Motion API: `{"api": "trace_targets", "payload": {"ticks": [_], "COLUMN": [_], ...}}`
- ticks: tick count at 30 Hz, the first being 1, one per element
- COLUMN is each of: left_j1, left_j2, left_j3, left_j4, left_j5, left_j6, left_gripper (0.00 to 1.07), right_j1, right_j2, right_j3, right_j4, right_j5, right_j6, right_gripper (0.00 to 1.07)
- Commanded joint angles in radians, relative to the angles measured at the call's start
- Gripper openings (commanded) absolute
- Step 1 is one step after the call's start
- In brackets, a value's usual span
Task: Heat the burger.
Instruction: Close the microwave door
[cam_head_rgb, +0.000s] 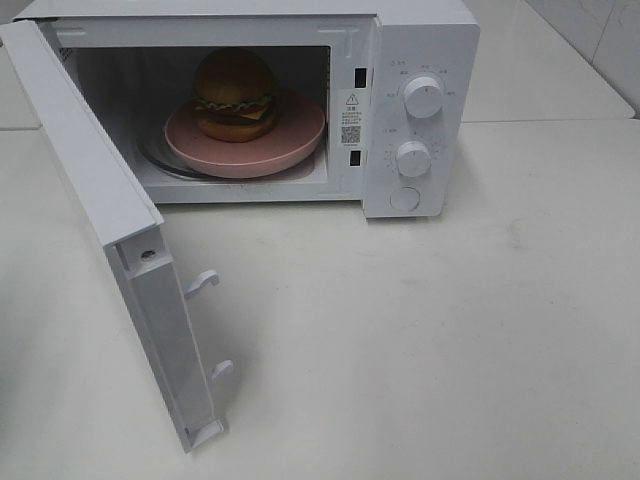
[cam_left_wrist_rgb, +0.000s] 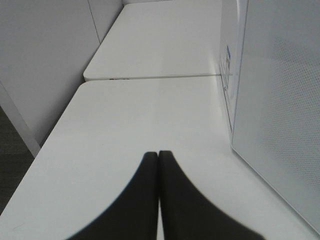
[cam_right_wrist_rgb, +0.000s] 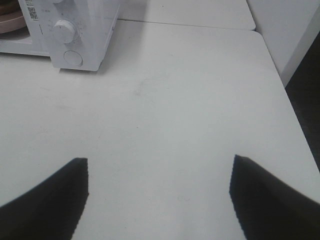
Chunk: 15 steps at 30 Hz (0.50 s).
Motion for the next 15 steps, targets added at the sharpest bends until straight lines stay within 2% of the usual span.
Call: {"api": "trace_targets", "payload": {"ticks": [1, 2, 3, 5, 6, 8, 12, 13, 14, 15], "left_j1": [-0.006, -0.006, -0.006, -0.006, -0.006, -0.006, -0.006, -0.006, -0.006, -0.006], "left_j2": [0.052, 0.089, 0.089, 0.152, 0.152, 0.222, 0.283, 0.298, 0.332, 0.332], "left_j3": [0.011, 0.011, 0.011, 0.006, 0.006, -0.006, -0.018, -0.019, -0.019, -0.019], "left_j4": [0.142, 0.255, 0.255, 0.395, 0.395, 0.440, 0.479, 0.498, 0.557, 0.557], "left_j5": [-0.093, -0.116, -0.116, -0.141, -0.141, -0.169, -0.201, -0.226, -0.277, -0.277], "left_j6": [-0.125, -0.209, -0.209, -0.307, -0.307, -0.381, -0.424, -0.436, -0.479, -0.479], "left_gripper": [0.00, 0.00, 0.00, 0.00, 0.00, 0.00, 0.00, 0.00, 0.00, 0.00], "right_j1": [-0.007, -0.007, -0.007, -0.007, -0.007, -0.007, -0.007, -0.007, -0.007, -0.007], "right_j2": [-0.031, -0.031, -0.031, -0.031, -0.031, -0.031, -0.031, -0.031, -0.031, -0.031], "right_j3": [0.004, 0.004, 0.004, 0.004, 0.004, 0.004, 0.004, 0.004, 0.004, 0.004], "right_j4": [-0.004, -0.004, -0.004, -0.004, -0.004, -0.004, -0.004, -0.004, -0.004, -0.004], "right_j5": [-0.003, -0.003, -0.003, -0.003, -0.003, -0.003, -0.003, -0.003, -0.003, -0.003], "right_j6": [-0.004, -0.004, -0.004, -0.004, -0.004, -0.004, -0.004, -0.004, -0.004, -0.004], "right_gripper": [0.75, 0.75, 0.75, 0.75, 0.75, 0.75, 0.75, 0.75, 0.75, 0.75]}}
